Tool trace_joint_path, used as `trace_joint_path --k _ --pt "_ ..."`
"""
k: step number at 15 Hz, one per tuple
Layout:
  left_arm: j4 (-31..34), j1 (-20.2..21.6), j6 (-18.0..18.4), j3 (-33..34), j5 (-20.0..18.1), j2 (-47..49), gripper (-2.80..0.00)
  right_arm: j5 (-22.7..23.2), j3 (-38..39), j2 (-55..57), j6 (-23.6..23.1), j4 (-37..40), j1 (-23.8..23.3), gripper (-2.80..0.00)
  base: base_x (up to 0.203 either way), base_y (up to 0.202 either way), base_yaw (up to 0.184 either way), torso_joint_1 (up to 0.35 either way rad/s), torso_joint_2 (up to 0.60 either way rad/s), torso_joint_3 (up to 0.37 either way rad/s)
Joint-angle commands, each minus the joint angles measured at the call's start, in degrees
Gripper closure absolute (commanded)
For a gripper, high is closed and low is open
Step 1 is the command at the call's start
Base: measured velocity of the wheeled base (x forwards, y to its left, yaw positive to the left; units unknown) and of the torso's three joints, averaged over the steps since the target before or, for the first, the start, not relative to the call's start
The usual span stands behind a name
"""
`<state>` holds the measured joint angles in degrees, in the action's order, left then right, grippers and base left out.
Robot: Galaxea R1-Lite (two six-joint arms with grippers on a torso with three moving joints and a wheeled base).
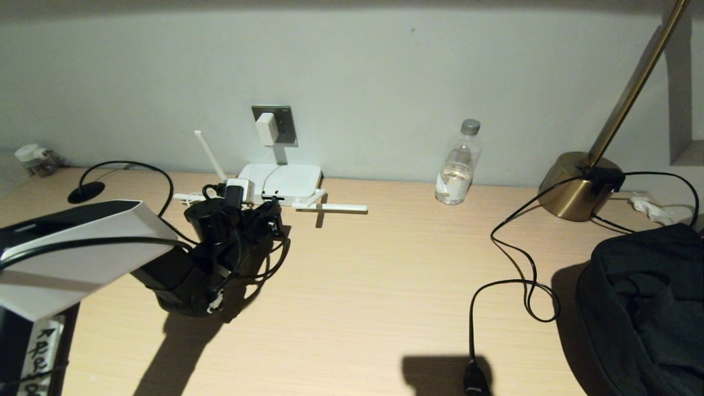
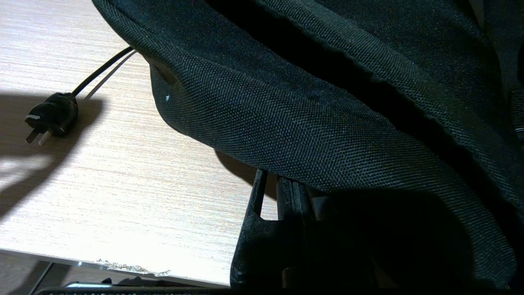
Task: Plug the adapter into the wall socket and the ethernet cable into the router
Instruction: Plug cable into router interface
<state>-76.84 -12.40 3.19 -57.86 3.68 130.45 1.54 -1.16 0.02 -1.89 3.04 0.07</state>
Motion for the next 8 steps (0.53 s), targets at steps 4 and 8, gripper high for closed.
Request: trace_joint_path --k 4,8 --pt "-0.3 0.0 0.1 -0.3 0.0 0.2 0.0 0.0 0.0 0.0 0.0 0.0 0.0 0.0 0.0 0.0 0.0 0.0 0.0 0.0" --pt "-0.3 0.0 0.0 -0.2 0.3 0.0 0.0 0.0 0.0 0.0 0.0 0.0 0.0 0.0 0.0 0.0 0.0 0.0 0.0 0.0"
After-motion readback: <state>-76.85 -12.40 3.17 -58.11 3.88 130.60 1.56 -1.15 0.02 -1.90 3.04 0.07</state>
